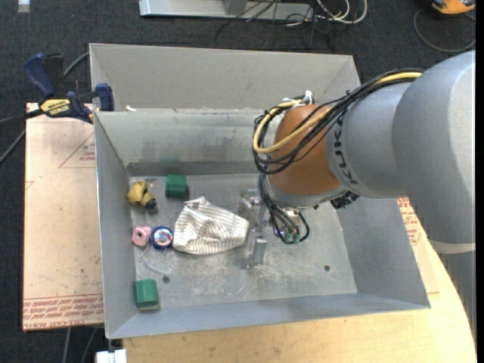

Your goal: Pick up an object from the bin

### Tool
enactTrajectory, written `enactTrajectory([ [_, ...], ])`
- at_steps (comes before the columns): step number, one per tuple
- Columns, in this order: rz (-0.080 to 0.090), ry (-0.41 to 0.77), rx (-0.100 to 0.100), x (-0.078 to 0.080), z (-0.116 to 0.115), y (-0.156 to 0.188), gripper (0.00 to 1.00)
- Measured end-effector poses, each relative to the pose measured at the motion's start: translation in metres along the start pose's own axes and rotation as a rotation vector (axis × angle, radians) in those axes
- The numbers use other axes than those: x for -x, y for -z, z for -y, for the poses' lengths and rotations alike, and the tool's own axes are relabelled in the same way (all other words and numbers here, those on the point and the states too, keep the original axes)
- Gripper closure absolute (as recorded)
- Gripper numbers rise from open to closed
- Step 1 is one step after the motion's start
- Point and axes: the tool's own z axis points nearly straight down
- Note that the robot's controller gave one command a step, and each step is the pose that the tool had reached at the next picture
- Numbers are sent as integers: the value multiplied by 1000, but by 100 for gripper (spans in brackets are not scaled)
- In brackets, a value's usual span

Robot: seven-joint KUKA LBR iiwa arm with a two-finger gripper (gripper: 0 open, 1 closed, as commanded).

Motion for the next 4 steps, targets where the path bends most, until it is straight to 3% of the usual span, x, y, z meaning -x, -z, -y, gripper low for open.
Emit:
enactTrajectory([
  [1, 2, 63, 3, 12, -51, -2, 100],
  [2, 2, 63, 2, 12, -51, -2, 100],
  [3, 5, 42, 3, 3, -47, 110, 100],
  [4, 5, 43, 3, 3, -47, 110, 0],
])
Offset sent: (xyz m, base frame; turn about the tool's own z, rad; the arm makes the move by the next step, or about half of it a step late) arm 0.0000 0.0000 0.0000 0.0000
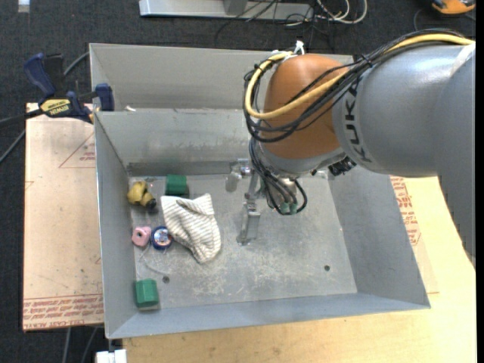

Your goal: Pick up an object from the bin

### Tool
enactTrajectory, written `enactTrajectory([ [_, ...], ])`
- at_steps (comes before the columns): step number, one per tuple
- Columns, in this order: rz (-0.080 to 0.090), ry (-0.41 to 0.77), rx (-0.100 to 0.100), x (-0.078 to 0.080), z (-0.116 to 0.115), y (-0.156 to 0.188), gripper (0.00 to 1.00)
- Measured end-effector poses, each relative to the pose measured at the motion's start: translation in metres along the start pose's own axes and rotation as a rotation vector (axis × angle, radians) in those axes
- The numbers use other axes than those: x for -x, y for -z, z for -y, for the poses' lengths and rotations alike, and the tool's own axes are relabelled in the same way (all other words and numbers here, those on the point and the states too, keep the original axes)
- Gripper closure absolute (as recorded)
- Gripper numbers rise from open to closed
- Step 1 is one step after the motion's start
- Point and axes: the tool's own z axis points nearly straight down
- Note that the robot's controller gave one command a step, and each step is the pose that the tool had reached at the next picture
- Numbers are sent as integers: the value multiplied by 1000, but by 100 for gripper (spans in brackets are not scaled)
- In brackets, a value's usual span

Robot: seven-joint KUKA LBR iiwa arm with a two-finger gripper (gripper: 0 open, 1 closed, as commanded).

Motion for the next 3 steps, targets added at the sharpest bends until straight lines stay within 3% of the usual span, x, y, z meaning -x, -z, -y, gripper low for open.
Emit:
enactTrajectory([
  [1, 0, 0, 0, 0, 0, 0, 0],
  [2, 7, -47, 3, 19, -55, -78, 0],
  [3, 1, -211, 1, -5, -51, -58, 100],
])
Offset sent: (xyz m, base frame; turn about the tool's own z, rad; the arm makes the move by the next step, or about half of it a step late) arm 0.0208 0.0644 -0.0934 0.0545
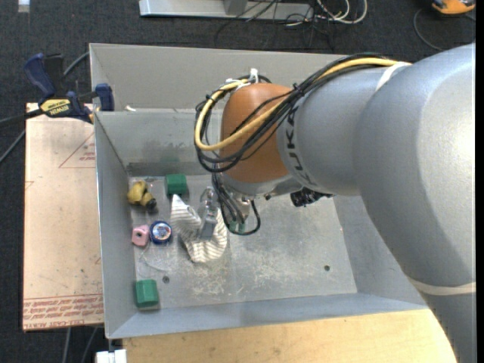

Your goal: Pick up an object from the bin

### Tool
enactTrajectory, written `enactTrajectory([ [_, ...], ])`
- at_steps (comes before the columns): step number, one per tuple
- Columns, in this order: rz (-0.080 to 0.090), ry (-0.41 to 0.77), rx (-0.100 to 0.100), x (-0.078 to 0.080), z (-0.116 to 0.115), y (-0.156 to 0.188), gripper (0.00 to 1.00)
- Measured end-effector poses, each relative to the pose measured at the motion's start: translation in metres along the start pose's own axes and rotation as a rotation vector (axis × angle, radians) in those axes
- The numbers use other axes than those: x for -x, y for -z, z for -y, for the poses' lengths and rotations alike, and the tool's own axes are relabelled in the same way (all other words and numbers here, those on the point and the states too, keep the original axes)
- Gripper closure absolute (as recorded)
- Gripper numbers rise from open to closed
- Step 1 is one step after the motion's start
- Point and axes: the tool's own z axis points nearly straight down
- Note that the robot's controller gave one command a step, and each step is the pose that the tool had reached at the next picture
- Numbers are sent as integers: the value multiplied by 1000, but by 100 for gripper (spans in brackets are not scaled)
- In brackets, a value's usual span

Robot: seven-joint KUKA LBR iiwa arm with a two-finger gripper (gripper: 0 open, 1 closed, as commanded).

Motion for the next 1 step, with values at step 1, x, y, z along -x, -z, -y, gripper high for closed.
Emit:
enactTrajectory([
  [1, -1, 1, -1, 0, 0, -1, 100],
])
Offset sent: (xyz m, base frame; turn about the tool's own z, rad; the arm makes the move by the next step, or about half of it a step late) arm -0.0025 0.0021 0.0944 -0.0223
